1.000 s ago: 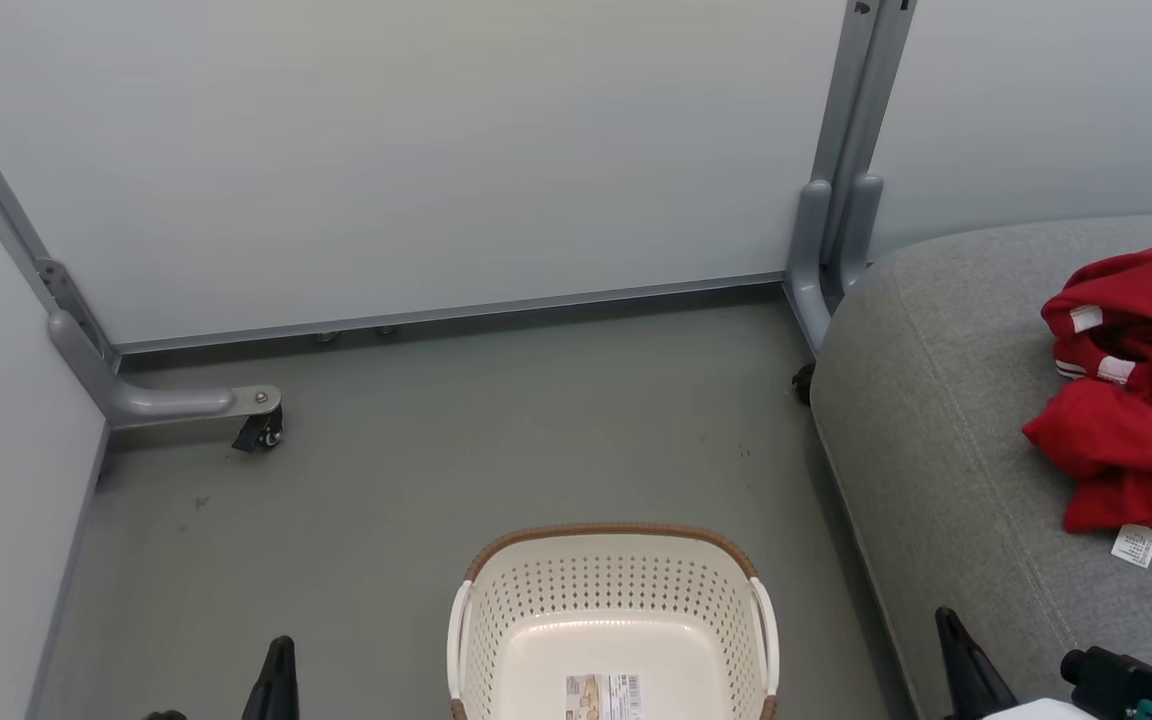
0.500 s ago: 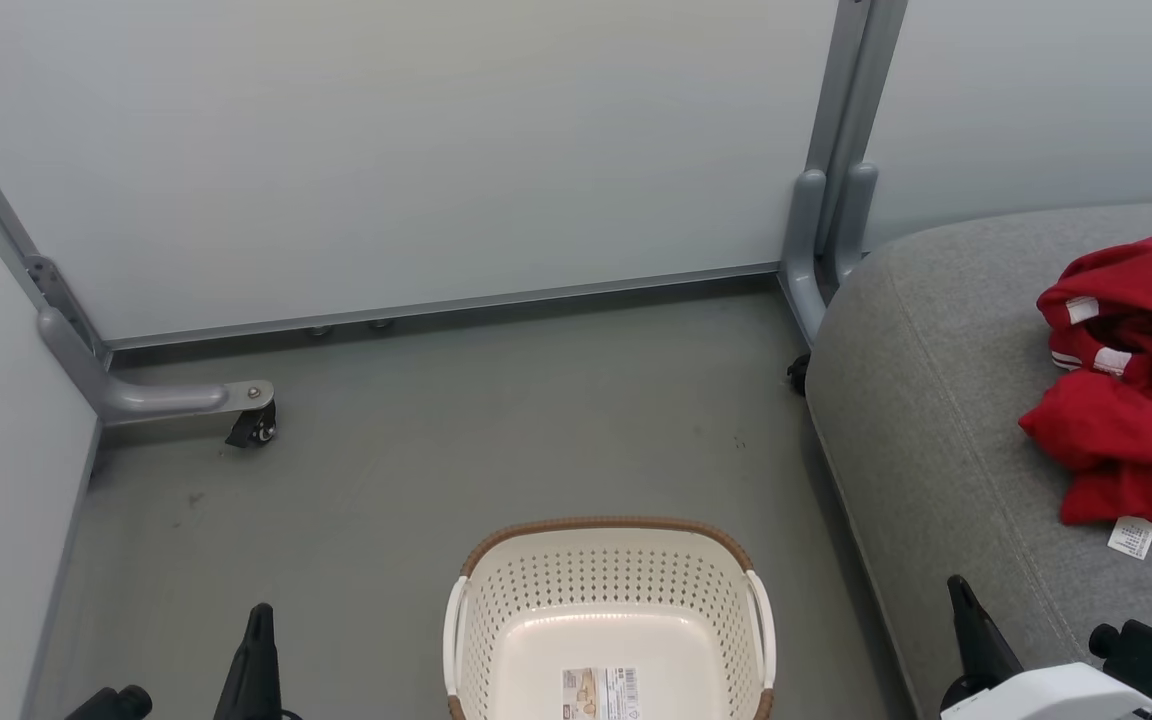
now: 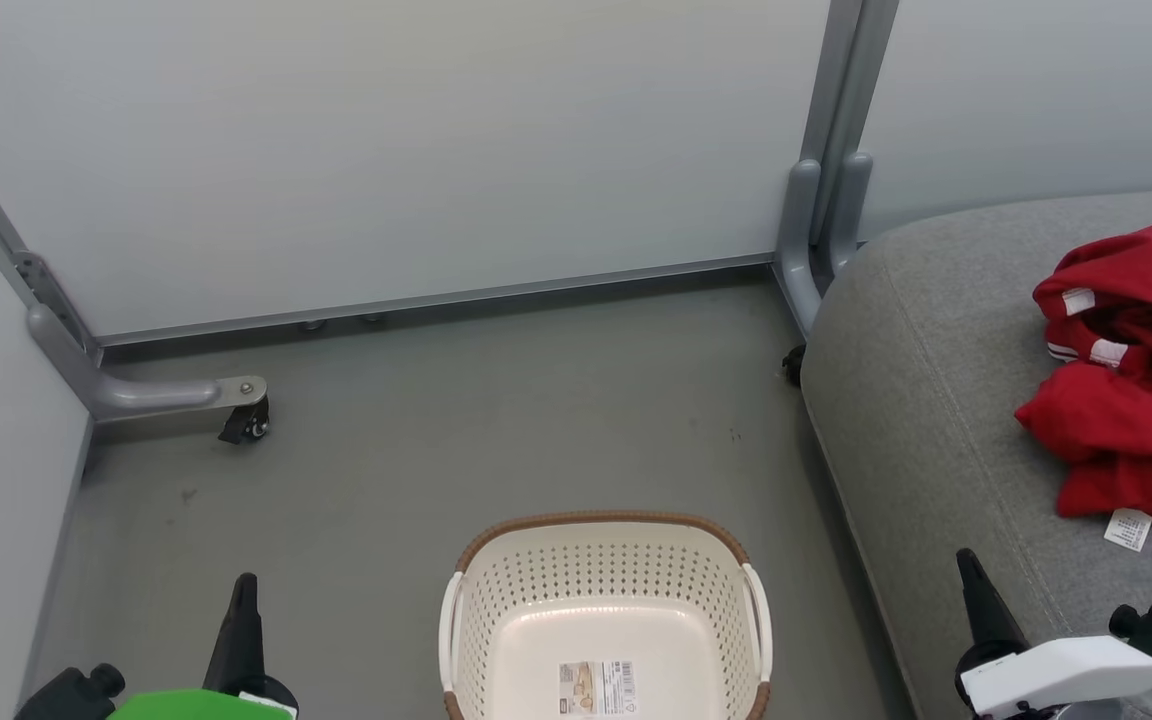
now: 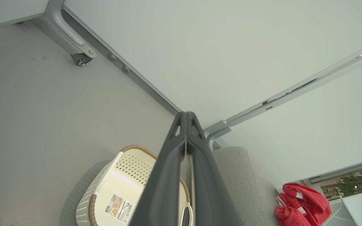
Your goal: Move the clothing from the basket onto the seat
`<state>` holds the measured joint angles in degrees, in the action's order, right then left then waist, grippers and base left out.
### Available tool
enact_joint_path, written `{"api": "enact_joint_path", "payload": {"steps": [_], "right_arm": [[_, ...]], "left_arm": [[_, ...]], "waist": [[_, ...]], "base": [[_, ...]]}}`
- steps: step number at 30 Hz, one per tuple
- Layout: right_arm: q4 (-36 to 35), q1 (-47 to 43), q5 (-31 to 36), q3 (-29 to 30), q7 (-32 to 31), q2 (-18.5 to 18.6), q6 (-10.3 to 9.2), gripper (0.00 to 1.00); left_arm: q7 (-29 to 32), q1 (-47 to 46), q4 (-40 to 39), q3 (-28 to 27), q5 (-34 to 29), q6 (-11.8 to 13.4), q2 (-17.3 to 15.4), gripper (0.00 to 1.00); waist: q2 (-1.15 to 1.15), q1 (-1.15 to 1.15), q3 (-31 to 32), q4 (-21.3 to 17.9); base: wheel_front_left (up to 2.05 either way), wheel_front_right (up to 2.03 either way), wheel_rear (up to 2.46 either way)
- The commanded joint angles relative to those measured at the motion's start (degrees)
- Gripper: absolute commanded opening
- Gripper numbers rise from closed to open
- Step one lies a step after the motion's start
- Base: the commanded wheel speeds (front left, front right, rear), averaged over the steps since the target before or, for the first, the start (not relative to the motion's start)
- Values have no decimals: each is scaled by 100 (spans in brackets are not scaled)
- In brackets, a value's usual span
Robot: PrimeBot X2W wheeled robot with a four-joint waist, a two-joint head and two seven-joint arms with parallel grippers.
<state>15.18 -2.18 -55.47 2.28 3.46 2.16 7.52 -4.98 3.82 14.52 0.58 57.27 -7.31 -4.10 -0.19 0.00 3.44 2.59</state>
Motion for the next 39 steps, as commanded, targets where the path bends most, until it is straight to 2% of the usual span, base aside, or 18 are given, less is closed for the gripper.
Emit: {"api": "enact_joint_path", "payload": {"steps": [1,39], "right_arm": [[-78,161,-177,29,-40,41,-2,0],[-113,588,-2320,243,-606,96,-3,0]], "left_arm": [[39,-178,-74,-35,174,-13,-43,0],[612,-702,-72,-325,2293,-23,-43,0]], "waist": [[8,0,-7,-6],[14,0,-193,-138]], "base": [[0,0,0],[0,0,0]]}}
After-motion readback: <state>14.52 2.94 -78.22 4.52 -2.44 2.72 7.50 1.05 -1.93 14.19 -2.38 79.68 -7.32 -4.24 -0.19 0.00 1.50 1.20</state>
